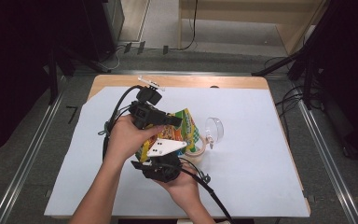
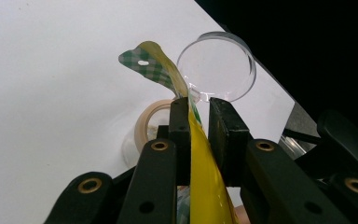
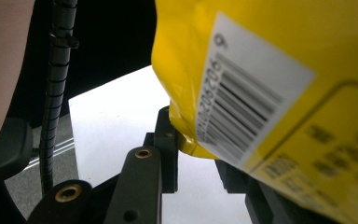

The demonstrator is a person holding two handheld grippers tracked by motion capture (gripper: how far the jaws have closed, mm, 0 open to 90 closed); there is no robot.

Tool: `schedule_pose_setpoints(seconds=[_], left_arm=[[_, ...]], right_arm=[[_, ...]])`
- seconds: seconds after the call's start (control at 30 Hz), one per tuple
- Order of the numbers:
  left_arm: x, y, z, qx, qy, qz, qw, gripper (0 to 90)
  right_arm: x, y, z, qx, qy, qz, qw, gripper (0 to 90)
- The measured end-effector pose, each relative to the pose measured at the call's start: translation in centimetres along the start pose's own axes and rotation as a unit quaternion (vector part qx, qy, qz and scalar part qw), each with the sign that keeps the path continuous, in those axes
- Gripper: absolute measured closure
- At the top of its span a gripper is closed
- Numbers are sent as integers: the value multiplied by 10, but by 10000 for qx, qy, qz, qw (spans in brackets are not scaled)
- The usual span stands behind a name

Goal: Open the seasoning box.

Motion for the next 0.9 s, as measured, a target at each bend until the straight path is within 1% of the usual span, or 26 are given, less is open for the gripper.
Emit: schedule_pose_setpoints(seconds=[0.13, 0.23, 0.33, 0.43, 0.9], left_arm=[[1, 1, 0, 6, -32, 32, 10000, 799], [1, 1, 1, 29, -54, 64, 10000, 800], [1, 1, 0, 36, -57, 49, 10000, 800], [1, 1, -1, 54, -80, 54, 9999, 800], [-1, 1, -1, 60, -102, 45, 9999, 799]], right_arm=[[1, 0, 1, 31, -16, -6, 10000, 738], [2, 1, 2, 106, -17, -27, 9999, 737], [2, 0, 1, 90, 28, -60, 9999, 736], [2, 0, 2, 124, 25, -78, 9999, 736], [2, -2, 3, 113, 19, -147, 9998, 737]])
Point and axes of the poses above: each handheld gripper's, and its own axes: x roughly forward along the jaws, y roughly out of its underside, z roughly to its left, the point moved 7 cm from there along x, roughly forward along the jaws, and after that the axes turned 4 degrees about -x, right-handed, at the moved point
